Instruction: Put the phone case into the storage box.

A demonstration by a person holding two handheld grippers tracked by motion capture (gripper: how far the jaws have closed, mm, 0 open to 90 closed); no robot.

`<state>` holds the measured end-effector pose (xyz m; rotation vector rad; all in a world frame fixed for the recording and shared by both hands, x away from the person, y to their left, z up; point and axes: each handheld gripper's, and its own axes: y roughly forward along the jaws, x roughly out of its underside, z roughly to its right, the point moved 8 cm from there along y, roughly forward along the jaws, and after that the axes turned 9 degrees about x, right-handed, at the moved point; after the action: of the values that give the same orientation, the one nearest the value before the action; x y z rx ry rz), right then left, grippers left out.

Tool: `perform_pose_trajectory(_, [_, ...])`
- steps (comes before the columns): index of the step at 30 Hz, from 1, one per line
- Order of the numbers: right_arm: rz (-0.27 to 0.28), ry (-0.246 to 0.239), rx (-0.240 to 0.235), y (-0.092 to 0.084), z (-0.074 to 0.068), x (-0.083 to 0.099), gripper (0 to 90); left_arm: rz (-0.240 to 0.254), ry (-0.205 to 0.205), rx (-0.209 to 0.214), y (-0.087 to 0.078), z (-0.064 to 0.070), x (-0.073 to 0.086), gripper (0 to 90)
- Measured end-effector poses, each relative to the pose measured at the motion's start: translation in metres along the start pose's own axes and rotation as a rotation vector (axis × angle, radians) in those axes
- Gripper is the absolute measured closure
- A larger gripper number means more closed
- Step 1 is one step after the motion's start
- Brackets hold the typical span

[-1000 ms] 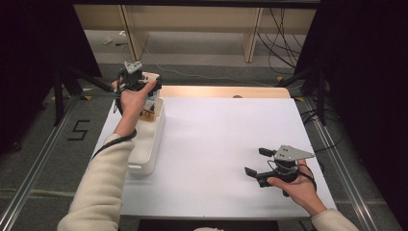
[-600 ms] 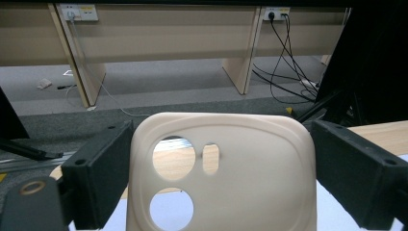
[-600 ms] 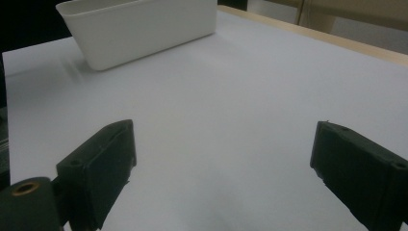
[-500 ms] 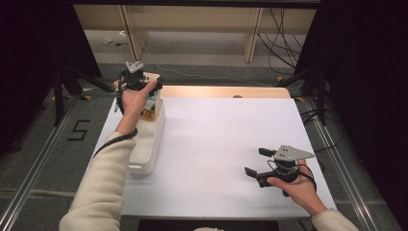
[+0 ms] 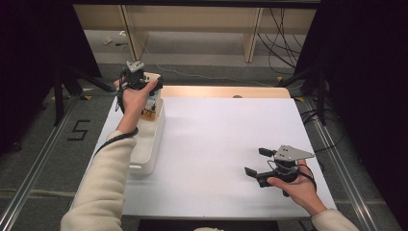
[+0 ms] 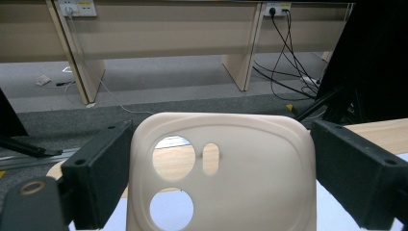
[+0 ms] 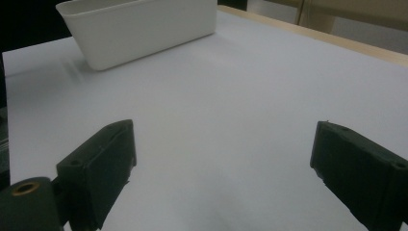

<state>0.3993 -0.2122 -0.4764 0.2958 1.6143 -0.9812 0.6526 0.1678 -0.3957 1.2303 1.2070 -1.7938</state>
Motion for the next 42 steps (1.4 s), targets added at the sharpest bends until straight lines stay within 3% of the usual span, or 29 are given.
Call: perform_pose_trajectory(42, [0.0,0.002,-0.003,0.0003,-0.0002,0.0,9.6,-0.025,0.009,0.009,0.0096,0.0,0.0017,10.7])
